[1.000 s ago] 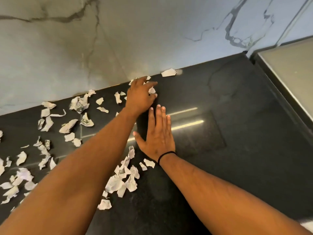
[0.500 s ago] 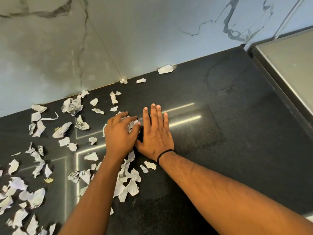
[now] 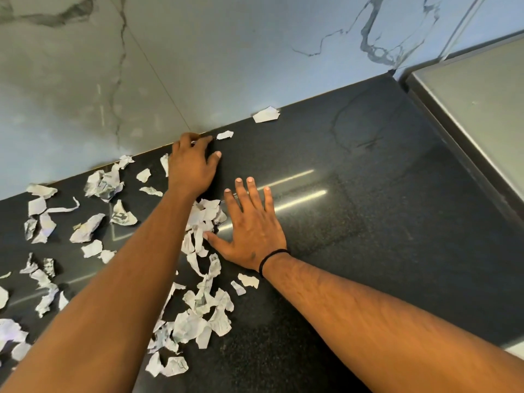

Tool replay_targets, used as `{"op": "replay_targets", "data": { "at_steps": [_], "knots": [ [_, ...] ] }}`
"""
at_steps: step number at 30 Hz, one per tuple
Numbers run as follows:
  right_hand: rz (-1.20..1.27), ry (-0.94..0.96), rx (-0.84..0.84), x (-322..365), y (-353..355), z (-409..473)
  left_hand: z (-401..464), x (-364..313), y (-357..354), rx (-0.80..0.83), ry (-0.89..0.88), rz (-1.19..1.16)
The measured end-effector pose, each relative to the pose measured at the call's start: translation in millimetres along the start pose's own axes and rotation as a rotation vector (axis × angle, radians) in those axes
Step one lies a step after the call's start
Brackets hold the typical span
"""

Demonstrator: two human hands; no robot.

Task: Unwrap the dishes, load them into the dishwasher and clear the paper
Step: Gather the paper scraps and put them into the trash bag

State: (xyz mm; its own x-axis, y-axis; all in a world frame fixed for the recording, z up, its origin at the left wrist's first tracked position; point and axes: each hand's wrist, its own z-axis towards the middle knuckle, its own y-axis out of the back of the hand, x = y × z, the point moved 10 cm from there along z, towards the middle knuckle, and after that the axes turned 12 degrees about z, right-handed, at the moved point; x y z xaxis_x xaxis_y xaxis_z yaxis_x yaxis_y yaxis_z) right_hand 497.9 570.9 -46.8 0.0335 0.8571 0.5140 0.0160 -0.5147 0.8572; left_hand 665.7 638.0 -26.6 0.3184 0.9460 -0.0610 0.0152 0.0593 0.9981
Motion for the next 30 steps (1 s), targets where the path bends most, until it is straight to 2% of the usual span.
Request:
{"op": "replay_targets", "data": {
  "at_steps": [6, 8, 10, 14, 17, 20, 24, 27, 30],
  "knots": [
    [0.015, 0.005, -0.035, 1, 3, -1, -70, 5, 20, -0.129, 0.151, 0.027],
    [0.03, 0.005, -0.03, 1, 3, 0, -82, 0, 22, -0.177, 0.153, -0.002],
    [0.037, 0.006, -0.032, 1, 3, -1, -72, -15, 18, -0.166, 0.056, -0.056],
    [0.033, 0.012, -0.048, 2, 4, 0, -24, -49, 1, 0.0, -0.189, -0.055],
    [0.0, 0.004, -0.031, 0, 2, 1, -1, -51, -9, 0.086, -0.243, -0.028],
    [-0.007, 0.004, -0.027, 0, 1, 1, -3, -47, -13, 0.08, -0.289, 0.071],
    [-0.001, 0.008, -0.039, 1, 2, 0, -36, -32, -7, 0.041, -0.194, -0.021],
    [0.012, 0.005, -0.033, 0, 3, 0, -69, -14, 12, -0.108, -0.051, -0.033],
    [0.006, -0.003, -0.011, 0, 0, 1, -68, -12, 32, -0.234, 0.072, -0.033]
  ]
}}
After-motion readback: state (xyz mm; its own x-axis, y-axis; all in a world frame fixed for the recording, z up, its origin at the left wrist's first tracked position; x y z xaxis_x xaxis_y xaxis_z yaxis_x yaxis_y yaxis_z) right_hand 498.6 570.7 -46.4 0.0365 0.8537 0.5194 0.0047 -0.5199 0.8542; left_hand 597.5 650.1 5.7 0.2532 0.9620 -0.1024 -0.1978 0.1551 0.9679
